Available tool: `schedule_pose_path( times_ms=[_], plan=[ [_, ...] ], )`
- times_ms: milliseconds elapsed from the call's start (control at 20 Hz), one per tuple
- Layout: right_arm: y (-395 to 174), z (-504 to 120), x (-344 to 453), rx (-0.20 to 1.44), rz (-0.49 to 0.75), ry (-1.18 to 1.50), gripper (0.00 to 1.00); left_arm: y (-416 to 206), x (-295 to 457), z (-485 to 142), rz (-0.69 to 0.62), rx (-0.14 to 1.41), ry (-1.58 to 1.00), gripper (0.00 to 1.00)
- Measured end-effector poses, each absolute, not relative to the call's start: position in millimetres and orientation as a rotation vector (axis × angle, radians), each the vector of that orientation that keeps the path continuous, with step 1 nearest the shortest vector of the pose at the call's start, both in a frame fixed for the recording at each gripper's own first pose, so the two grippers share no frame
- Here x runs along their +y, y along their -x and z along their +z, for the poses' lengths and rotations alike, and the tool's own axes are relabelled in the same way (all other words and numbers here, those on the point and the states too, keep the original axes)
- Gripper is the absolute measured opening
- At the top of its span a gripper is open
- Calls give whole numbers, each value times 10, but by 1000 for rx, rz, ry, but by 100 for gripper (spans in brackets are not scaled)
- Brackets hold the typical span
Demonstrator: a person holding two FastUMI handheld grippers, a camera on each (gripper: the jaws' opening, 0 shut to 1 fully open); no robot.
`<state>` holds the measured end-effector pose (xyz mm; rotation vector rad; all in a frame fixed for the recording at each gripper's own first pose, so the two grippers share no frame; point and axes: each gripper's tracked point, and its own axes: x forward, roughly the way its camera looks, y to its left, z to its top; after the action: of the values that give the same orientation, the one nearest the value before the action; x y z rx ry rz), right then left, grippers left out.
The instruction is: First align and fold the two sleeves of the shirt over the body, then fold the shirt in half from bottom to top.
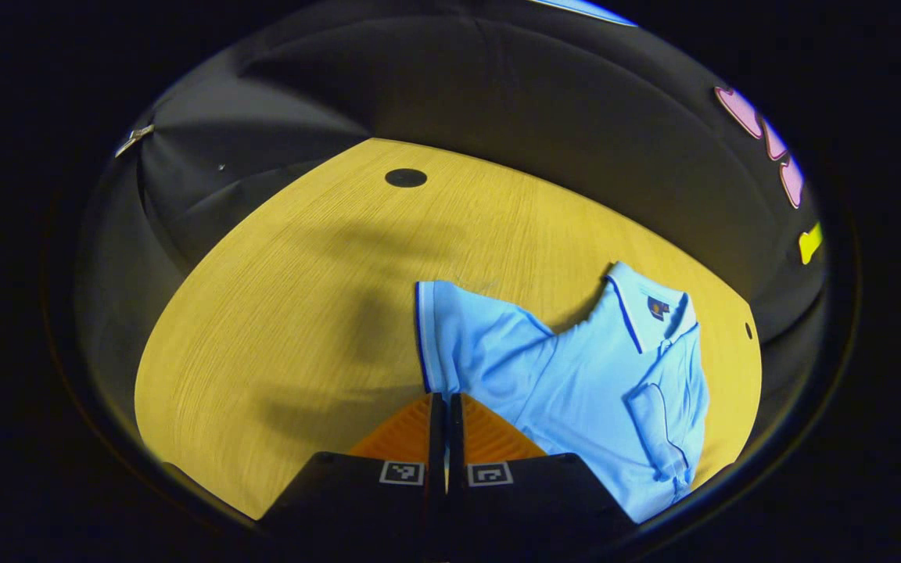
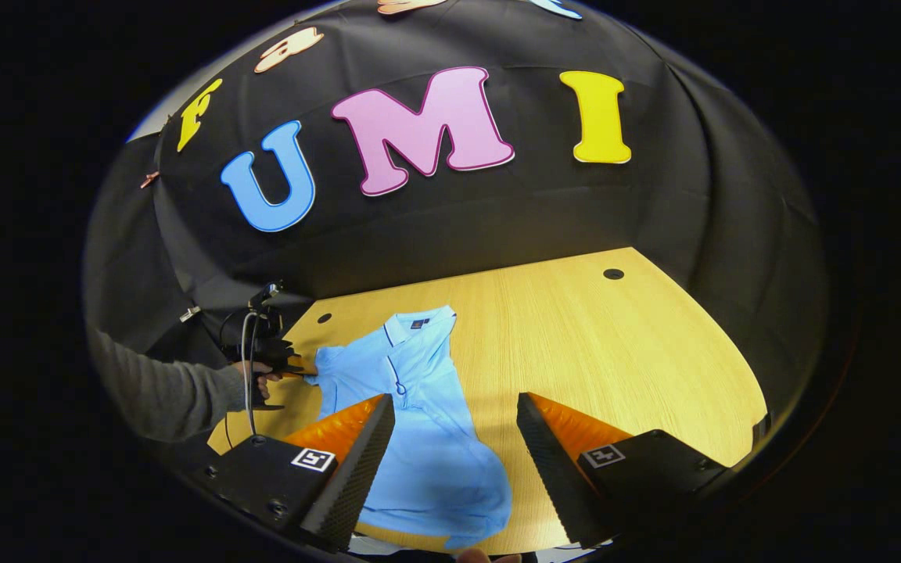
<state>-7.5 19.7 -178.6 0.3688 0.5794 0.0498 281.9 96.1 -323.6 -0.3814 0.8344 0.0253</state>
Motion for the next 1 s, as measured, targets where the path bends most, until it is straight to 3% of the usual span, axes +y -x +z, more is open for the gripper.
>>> schedule_pose_path(
  times_ms=[400,1000],
  plan=[
    [127,-1813,176,586,57,-384,98,-2825,448,-2865,-145,718,366,6],
    [245,-1835,58,591,31,-408,98,-2365,-906,-2518,-454,676,283,6]
  ],
)
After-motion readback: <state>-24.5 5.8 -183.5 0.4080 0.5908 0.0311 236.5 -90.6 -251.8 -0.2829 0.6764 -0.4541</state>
